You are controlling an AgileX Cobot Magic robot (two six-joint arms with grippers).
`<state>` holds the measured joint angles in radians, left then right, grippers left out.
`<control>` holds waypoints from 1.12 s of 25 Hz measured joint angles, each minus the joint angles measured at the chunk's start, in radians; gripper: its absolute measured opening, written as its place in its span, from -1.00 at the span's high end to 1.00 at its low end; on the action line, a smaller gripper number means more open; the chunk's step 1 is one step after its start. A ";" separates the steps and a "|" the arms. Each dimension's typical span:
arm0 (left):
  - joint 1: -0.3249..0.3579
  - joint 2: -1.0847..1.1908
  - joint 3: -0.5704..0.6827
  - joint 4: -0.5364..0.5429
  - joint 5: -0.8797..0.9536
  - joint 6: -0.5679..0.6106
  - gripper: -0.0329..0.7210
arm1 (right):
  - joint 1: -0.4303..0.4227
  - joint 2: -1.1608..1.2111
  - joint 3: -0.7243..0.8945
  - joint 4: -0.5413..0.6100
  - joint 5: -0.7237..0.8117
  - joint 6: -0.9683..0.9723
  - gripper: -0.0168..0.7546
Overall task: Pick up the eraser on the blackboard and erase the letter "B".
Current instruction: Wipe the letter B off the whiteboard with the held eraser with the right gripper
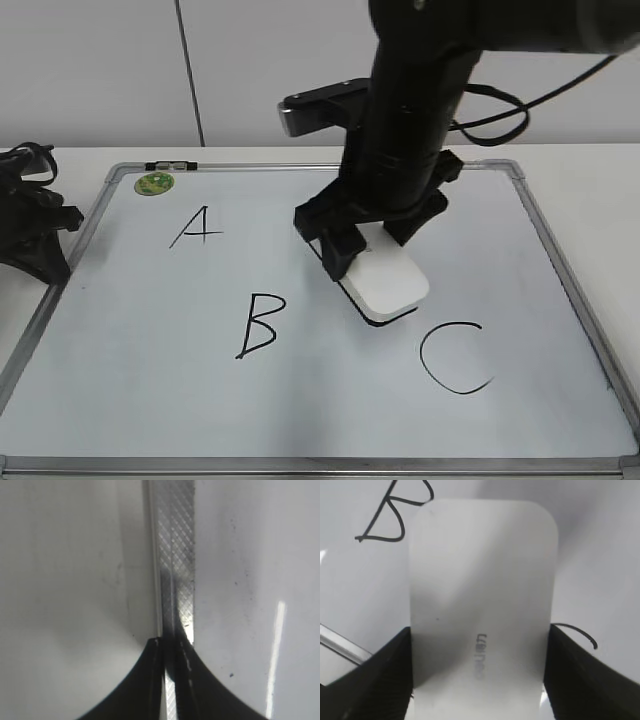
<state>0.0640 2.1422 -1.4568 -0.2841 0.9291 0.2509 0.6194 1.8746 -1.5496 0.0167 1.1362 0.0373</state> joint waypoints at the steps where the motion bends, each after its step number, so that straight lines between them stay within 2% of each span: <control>1: 0.000 0.000 0.000 0.000 0.000 0.000 0.88 | 0.009 0.037 -0.041 0.000 0.009 0.000 -0.47; 6: 0.000 0.000 0.000 0.000 0.000 0.000 0.88 | 0.020 0.181 -0.200 0.000 0.078 0.000 -0.47; 13: 0.001 0.000 0.000 0.000 0.000 0.000 0.88 | 0.041 0.320 -0.334 -0.002 0.083 -0.037 -0.47; 28: 0.001 0.000 0.000 0.000 0.000 0.000 0.88 | 0.064 0.447 -0.365 -0.023 0.040 -0.075 -0.47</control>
<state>0.0650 2.1422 -1.4568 -0.2845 0.9291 0.2509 0.6832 2.3219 -1.9145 -0.0062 1.1764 -0.0376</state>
